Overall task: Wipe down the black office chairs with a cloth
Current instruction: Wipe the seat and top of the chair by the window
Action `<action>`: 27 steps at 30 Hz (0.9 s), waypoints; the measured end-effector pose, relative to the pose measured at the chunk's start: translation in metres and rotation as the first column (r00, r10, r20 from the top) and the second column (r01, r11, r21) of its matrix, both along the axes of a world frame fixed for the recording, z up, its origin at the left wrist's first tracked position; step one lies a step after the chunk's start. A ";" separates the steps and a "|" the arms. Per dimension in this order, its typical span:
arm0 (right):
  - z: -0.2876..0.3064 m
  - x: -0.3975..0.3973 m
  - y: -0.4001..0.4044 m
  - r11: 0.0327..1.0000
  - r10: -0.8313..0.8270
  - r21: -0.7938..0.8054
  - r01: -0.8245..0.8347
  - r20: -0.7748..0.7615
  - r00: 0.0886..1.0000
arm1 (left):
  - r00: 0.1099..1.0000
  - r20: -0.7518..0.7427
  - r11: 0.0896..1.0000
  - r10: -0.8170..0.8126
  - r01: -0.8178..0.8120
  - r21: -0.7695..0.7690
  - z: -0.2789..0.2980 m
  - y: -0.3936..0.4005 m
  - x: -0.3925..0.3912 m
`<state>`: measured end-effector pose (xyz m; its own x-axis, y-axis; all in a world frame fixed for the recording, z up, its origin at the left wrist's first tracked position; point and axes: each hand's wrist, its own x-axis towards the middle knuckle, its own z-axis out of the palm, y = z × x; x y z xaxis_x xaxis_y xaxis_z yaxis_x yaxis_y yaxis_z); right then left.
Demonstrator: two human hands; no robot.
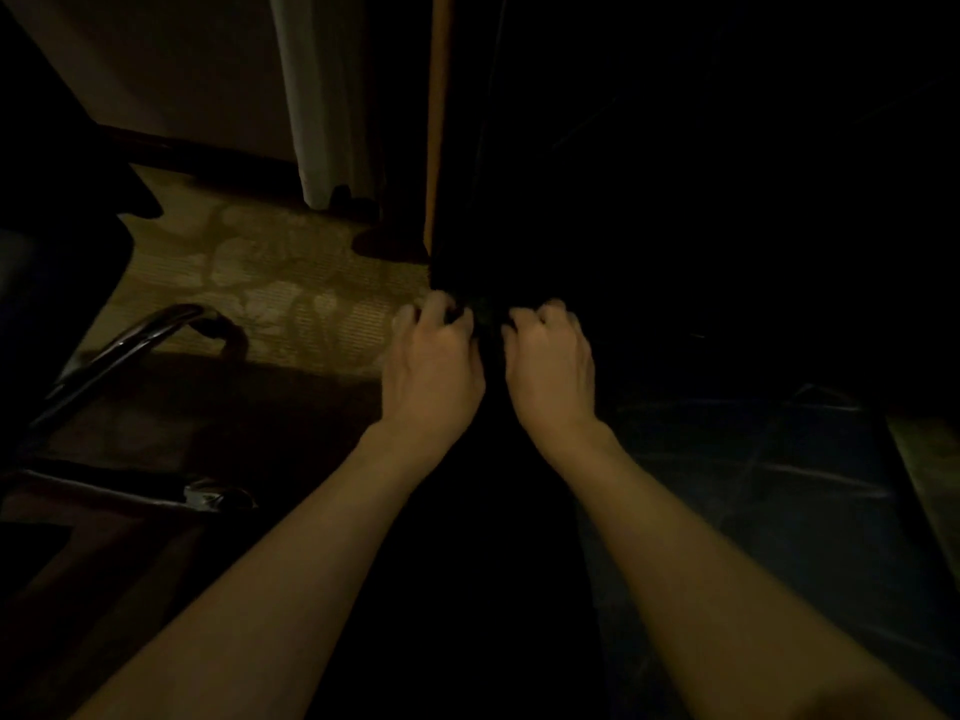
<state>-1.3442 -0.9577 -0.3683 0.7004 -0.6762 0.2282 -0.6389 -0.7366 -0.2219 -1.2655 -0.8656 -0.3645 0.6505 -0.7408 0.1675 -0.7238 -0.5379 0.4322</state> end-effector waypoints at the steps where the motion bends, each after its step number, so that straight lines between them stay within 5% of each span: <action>1: 0.000 0.005 -0.007 1.000 -0.006 0.003 0.006 -0.001 1.000 | 1.000 0.001 1.000 0.000 0.000 0.015 0.000 -0.008 0.005; 14: 0.009 -0.011 0.008 0.994 -0.019 0.108 0.022 -0.034 0.999 | 0.998 -0.033 0.994 -0.050 0.053 0.101 0.008 0.008 -0.005; 20: 0.015 -0.046 0.055 0.977 -0.048 0.203 0.058 -0.056 0.997 | 0.998 0.052 0.960 0.037 -0.050 0.277 0.019 0.052 -0.061; 27: 0.027 -0.110 0.105 0.961 -0.032 0.269 0.063 -0.117 0.993 | 0.991 -0.022 0.929 0.130 -0.114 0.352 0.037 0.106 -0.140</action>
<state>-1.4544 -0.8532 -0.3415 0.6763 -0.7353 -0.0452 -0.7035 -0.6264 -0.3358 -1.4054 -0.7594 -0.3273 0.7405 -0.6616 -0.1183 -0.6274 -0.7436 0.2313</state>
